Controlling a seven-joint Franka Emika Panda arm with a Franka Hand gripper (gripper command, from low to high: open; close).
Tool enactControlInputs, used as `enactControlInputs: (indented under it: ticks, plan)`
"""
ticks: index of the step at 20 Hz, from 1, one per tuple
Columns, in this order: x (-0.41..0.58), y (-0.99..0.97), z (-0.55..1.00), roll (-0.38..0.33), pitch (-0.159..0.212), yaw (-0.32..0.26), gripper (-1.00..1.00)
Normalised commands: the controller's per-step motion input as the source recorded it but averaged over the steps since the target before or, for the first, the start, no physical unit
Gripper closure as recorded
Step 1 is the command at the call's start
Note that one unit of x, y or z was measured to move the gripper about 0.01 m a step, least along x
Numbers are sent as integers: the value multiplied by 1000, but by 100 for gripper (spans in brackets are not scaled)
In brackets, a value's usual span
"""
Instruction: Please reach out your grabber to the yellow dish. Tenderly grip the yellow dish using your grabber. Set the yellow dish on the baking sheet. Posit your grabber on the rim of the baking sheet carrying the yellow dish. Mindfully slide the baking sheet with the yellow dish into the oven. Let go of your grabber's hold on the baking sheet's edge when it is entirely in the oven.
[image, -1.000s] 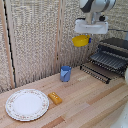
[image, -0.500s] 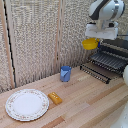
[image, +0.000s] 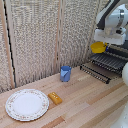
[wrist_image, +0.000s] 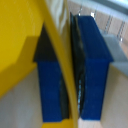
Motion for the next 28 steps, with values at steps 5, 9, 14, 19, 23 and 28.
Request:
enactControlInputs:
  ticks: [5,9,14,19,23,28]
  plan:
    - [55,-739,-132,8,-2,-62,100]
    - [0,-473,-49,1,-10,-14,100]
    - [8,-465,-43,8,0,0,100]
    - [127,-417,-73,9,5,14,-100]
    - [32,0,-10,0,0,-10,-100]
    - [46,-87,174,-26,59,-53,-100]
